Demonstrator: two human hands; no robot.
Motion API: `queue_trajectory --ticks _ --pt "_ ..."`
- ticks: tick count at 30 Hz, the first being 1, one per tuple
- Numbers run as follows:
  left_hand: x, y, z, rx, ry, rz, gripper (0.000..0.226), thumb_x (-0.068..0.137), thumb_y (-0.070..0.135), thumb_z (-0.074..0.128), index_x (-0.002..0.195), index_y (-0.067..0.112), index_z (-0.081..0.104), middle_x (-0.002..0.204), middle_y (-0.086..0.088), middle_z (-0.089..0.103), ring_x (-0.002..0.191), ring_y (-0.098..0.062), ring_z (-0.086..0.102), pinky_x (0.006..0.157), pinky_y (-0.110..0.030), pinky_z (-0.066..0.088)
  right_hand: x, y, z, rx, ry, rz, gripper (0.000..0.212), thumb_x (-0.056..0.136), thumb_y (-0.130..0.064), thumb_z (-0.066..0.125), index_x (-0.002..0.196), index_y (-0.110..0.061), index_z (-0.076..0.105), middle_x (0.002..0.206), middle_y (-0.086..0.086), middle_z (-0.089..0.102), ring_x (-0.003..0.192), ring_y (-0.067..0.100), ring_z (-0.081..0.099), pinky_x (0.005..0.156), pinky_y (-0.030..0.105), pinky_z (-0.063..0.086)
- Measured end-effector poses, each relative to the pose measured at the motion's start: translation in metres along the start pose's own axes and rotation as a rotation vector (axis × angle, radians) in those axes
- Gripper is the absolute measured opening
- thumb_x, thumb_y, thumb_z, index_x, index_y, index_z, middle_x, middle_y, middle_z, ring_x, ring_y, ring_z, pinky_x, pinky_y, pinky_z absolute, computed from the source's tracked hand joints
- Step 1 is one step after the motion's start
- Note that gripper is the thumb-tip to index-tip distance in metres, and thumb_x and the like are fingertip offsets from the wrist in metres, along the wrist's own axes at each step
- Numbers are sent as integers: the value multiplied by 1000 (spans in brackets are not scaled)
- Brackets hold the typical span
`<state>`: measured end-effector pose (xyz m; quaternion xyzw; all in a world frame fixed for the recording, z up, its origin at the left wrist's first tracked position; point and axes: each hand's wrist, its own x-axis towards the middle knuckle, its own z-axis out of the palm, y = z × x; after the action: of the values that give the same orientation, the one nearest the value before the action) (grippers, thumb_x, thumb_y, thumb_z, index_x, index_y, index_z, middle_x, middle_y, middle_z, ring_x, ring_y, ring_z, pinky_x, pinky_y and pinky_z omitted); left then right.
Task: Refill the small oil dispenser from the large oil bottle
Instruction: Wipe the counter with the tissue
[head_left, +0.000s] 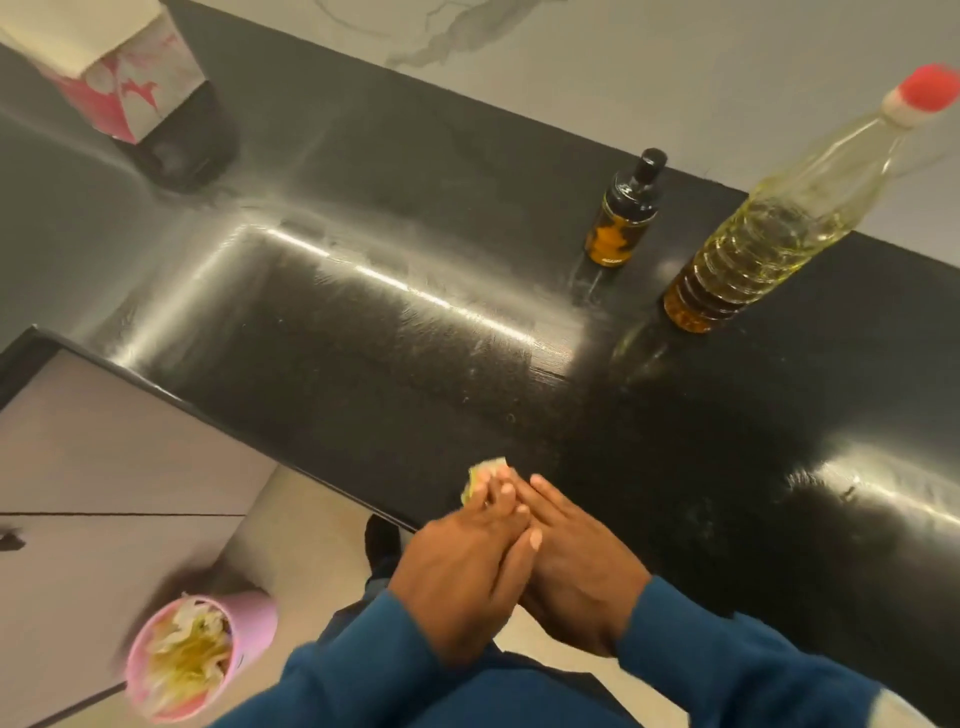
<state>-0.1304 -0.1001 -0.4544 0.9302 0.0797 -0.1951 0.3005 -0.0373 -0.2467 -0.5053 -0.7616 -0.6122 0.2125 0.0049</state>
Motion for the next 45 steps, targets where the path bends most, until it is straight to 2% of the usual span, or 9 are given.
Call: queue_trajectory --ticks 7,12,18,24,27,31,36,41,45 --pt "58 14 -11 -15 134 112 61 104 38 23 150 1 37 161 -15 29 153 -22 16 119 -15 -7 18 66 -21 -54 111 105 65 99 -44 21 157 -14 13 163 10 21 152 23 13 122 44 17" --pt "150 30 -41 -58 150 -45 53 107 33 30 155 10 31 160 -15 33 142 -33 38 115 -40 30 56 115 -50 -6 140 428 67 102 -41 27 158 -25 -6 166 2 -10 152 16 -12 123 38 -4" --pt "126 54 -48 67 174 -86 44 106 28 30 129 2 57 122 -19 65 113 -35 60 88 -37 41 55 78 -26 52 199 519 73 100 -42 31 157 -19 -7 166 10 -5 153 26 -5 124 45 3" --pt "16 45 0 250 46 132 47 105 29 28 129 5 61 123 -13 67 114 -25 62 104 -35 42 -32 0 12 108 68 243 65 101 -42 15 158 -16 -3 165 5 -9 151 19 -17 124 41 -5" --pt "-3 39 19 165 -100 197 73 96 42 9 141 5 52 149 -13 50 141 -25 44 122 -40 26 -64 7 18 1 66 141 59 105 -43 9 158 -16 15 165 6 9 153 22 2 119 41 3" --pt "52 52 24 170 -51 254 73 95 39 4 145 6 47 153 -13 43 145 -24 35 124 -41 17 -61 56 6 32 109 297 59 104 -38 5 156 -13 19 163 10 22 152 23 12 120 46 16" --pt "146 77 10 175 50 238 53 105 27 22 150 3 38 160 -16 31 149 -26 25 124 -43 15 -41 114 -26 76 166 591 66 98 -38 17 157 -17 -2 167 4 -1 153 18 -4 122 35 -2" --pt "144 85 -9 174 12 153 51 107 27 26 148 2 42 159 -22 32 150 -28 22 123 -36 9 -29 90 -38 68 130 707 68 103 -31 35 158 -12 0 166 12 1 153 25 0 123 38 3" --pt "89 56 8 75 54 201 61 102 36 17 143 4 49 152 -21 44 144 -31 36 122 -37 17 -43 37 -13 -18 208 591 65 98 -27 45 154 -3 25 159 21 25 149 33 24 121 45 22"
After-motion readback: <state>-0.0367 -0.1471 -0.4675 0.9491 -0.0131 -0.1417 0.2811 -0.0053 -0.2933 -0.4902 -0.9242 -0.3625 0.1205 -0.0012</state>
